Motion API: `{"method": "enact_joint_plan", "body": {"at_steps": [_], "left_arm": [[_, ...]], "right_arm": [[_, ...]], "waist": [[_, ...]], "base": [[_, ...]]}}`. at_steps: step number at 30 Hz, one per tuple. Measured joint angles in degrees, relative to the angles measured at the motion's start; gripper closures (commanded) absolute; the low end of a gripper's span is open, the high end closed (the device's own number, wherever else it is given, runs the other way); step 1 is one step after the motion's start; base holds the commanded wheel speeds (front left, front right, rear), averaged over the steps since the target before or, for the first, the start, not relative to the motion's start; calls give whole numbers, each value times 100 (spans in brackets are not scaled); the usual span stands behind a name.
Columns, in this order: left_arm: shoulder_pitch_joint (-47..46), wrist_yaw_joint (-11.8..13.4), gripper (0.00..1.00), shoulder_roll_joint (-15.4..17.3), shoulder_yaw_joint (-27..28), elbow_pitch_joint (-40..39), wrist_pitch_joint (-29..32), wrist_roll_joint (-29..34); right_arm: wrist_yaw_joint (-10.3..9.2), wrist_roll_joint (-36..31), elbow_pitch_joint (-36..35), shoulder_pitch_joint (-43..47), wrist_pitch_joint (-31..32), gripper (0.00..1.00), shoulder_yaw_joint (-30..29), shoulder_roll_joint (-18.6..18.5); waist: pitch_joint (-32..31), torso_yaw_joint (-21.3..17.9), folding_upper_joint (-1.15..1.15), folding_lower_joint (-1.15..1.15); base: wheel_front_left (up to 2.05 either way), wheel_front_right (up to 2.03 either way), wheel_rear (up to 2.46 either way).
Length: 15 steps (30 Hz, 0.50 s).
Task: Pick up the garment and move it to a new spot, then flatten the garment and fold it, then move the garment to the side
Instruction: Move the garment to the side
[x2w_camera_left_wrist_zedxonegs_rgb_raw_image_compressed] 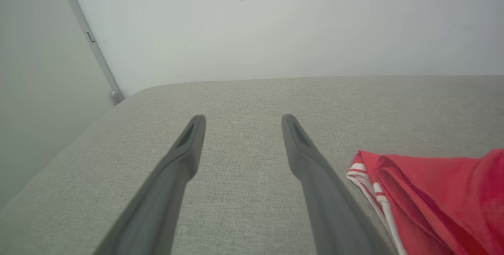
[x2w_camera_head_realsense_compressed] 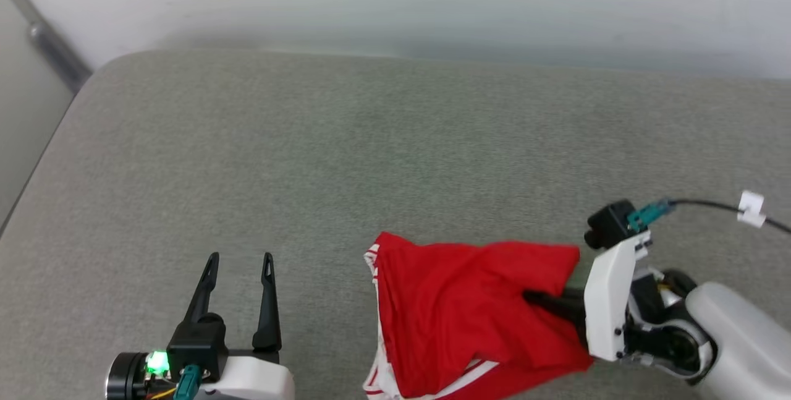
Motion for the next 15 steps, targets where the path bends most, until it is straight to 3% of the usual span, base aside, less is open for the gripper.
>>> {"method": "enact_joint_plan", "body": {"at_steps": [8, 15], "left_arm": [[183, 22, 0, -1, 136, -141, -9, -13], [156, 26, 0, 5, 237, -288, -15, 1]], "right_arm": [[0, -116, -966, -736, 43, 100, 512, -1038], [0, -475, -1137, -1155, -58, 100, 592, -1928]], "waist": [[-60, -703, 0, 0], [122, -1423, 0, 0]], "base": [[0, 0, 0], [0, 0, 0]]}}
